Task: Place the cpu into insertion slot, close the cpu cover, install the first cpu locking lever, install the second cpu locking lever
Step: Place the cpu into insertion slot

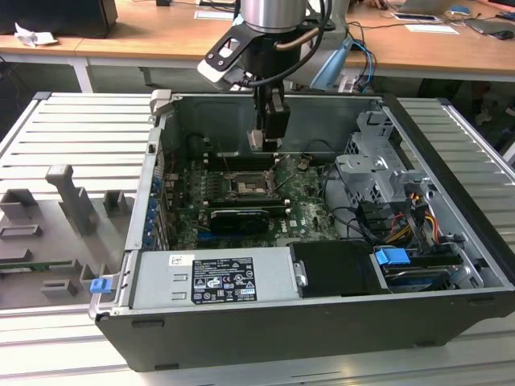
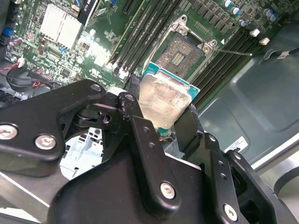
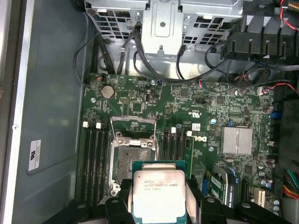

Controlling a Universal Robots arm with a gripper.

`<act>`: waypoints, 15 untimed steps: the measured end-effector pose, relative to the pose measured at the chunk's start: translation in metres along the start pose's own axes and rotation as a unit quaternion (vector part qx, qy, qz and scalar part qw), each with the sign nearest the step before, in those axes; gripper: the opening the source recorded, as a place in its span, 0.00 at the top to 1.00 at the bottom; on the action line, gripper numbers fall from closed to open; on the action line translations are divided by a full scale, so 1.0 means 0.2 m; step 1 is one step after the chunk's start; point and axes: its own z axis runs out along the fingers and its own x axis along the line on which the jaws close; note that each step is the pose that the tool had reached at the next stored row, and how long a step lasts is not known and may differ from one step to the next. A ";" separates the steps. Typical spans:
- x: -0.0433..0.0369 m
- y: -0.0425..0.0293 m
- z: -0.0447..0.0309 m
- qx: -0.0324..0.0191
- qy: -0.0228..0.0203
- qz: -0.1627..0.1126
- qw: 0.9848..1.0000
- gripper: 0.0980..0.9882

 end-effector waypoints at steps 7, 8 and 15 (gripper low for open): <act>0.001 -0.001 0.029 0.004 -0.001 0.022 1.000 0.51; 0.001 -0.002 0.038 0.004 -0.001 0.022 1.000 0.51; 0.000 -0.007 0.106 0.004 -0.001 0.022 1.000 0.51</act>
